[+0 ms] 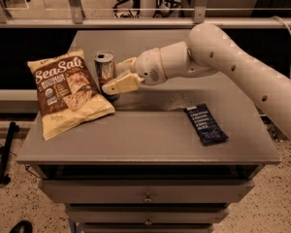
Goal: Move redbull can near brown chip bag
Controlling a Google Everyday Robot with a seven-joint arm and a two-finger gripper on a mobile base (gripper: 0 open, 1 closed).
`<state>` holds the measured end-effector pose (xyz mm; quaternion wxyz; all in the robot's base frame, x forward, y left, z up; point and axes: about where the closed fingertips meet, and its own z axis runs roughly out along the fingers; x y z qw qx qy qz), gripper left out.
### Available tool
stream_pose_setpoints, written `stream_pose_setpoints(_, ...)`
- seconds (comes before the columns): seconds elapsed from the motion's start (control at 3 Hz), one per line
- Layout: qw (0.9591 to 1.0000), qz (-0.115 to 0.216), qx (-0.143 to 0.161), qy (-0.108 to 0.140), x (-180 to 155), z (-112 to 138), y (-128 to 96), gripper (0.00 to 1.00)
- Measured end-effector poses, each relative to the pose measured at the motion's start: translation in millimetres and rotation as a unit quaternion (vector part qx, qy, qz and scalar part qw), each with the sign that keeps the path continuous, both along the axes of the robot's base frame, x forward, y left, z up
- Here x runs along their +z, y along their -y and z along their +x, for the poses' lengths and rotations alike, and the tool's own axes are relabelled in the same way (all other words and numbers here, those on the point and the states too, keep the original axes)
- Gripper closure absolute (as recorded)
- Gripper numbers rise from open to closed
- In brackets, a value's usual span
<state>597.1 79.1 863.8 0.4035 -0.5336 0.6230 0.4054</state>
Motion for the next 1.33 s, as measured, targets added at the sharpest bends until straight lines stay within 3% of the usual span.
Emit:
stream_pose_setpoints(0.33,1.0000,0.000,-0.002,0.001,-1,1,7,0.00)
stream_pose_setpoints(0.67,0.9996,-0.002,-0.020,0.020,4,23,29,0.00)
stream_pose_setpoints(1.0,0.9963,-0.010,-0.059,0.062,15,64,76,0.00)
stream_pose_setpoints(1.33,0.9839,-0.034,-0.130,0.118,35,89,131,0.00)
